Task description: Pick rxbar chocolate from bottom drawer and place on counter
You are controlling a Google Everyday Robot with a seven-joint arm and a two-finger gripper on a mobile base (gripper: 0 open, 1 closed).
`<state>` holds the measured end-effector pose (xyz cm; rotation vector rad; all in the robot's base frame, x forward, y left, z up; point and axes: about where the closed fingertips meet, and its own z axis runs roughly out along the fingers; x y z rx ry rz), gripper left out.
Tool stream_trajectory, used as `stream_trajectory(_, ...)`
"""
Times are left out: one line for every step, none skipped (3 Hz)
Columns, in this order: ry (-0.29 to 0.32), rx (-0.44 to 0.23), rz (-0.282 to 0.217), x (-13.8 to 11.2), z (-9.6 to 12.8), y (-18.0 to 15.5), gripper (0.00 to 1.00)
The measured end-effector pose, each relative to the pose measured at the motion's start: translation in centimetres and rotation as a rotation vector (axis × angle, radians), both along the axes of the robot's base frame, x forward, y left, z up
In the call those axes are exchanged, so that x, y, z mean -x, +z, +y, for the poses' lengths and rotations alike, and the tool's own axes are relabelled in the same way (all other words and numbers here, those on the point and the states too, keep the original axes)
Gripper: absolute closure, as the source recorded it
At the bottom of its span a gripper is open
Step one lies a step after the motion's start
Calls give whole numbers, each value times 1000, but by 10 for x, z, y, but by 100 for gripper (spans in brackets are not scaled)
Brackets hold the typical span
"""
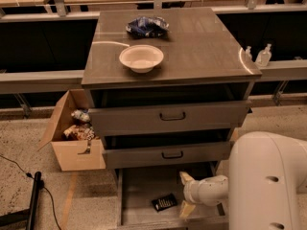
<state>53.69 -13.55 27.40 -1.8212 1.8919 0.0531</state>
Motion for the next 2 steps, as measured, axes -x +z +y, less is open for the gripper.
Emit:
stream_trajectory(-41, -5, -54, -22, -4, -8, 0)
stream_trajectory(-59, 2, -71, -34, -1, -23, 0)
